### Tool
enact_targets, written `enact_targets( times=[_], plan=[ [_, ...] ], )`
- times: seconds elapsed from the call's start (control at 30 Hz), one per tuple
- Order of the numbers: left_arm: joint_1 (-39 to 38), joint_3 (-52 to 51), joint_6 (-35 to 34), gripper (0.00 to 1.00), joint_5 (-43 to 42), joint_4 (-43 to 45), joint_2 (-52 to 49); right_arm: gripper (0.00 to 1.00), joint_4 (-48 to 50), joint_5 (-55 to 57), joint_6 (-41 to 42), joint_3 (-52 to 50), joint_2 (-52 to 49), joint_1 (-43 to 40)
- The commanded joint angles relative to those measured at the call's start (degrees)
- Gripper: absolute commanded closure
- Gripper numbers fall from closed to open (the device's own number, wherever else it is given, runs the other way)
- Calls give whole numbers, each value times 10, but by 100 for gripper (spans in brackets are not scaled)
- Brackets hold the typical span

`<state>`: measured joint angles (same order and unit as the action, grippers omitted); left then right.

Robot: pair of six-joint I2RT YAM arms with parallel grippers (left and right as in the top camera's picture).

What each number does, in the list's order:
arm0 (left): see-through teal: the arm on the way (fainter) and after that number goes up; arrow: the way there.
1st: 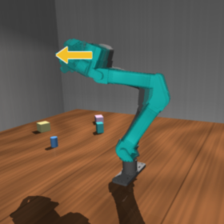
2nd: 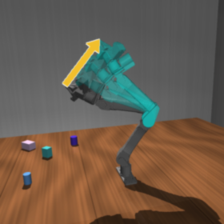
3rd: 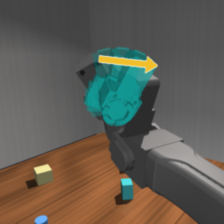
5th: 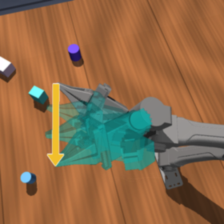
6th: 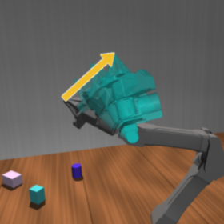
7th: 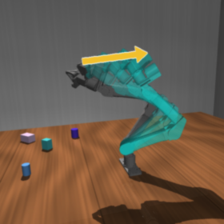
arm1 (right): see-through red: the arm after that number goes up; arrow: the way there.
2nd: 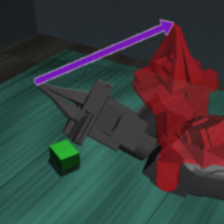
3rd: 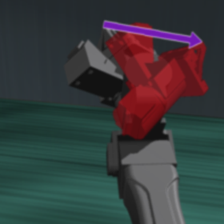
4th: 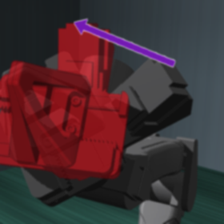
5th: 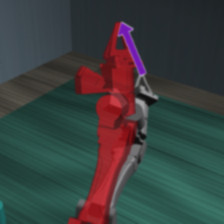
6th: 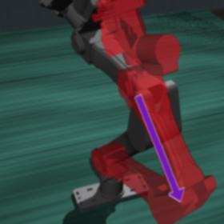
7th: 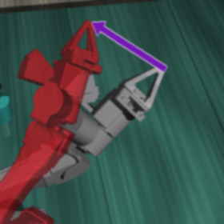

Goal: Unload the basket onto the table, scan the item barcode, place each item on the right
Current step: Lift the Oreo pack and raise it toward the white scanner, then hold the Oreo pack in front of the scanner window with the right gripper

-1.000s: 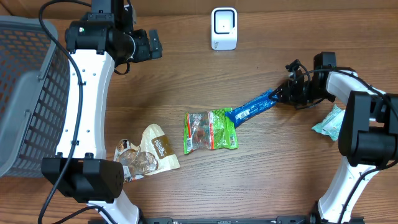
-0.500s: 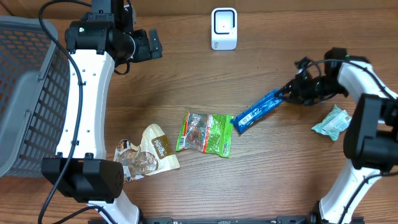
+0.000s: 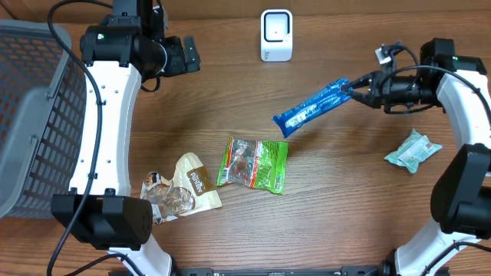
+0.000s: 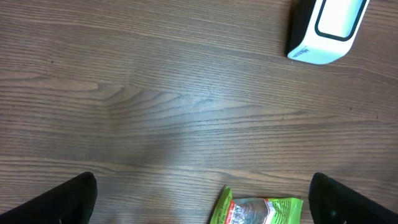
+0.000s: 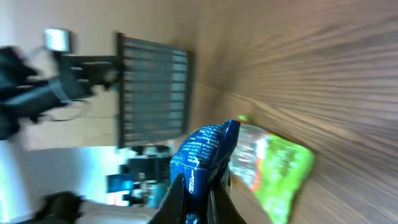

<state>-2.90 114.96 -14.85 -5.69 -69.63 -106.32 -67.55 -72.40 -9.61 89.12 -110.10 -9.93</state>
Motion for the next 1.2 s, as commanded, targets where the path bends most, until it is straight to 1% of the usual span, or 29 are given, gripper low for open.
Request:
enact_targets(
  times=[0.0,0.23,0.3,0.37,0.43,0.47,0.5,0.57,0.6,0.63,0.67,0.77,0.83,0.9,1.03,1.17],
  plan=[
    [-2,8,-6,0,3,0,-1,96,2,-106,22,37,15,-6],
    [-2,8,-6,0,3,0,-1,96,3,-90,23,90,15,1],
    [-2,8,-6,0,3,0,-1,96,4,-47,59,122,15,14],
    [-2,8,-6,0,3,0,-1,96,10,-27,72,141,15,25],
    [-2,8,-6,0,3,0,-1,96,33,68,107,187,15,57],
    [-2,8,-6,0,3,0,-1,96,44,134,121,203,15,73],
    [-2,8,-6,0,3,0,-1,96,68,255,143,219,15,103],
    [-2,8,-6,0,3,0,-1,96,94,361,162,223,15,134],
    [-2,8,-6,0,3,0,-1,96,119,457,170,223,15,166],
    [-2,8,-6,0,3,0,-1,96,127,489,170,223,14,177],
    [-2,8,-6,0,3,0,-1,96,144,550,169,223,13,200],
    [-2,8,-6,0,3,0,-1,96,192,677,162,223,7,249],
    [-2,8,-6,0,3,0,-1,96,239,768,108,223,-4,287],
    [-2,8,-6,0,3,0,-1,96,280,818,43,223,-17,311],
    [-2,8,-6,0,3,0,-1,96,374,876,-112,223,-58,340],
    [-2,8,-6,0,3,0,-1,96,439,880,-218,223,-99,341]
  ],
)
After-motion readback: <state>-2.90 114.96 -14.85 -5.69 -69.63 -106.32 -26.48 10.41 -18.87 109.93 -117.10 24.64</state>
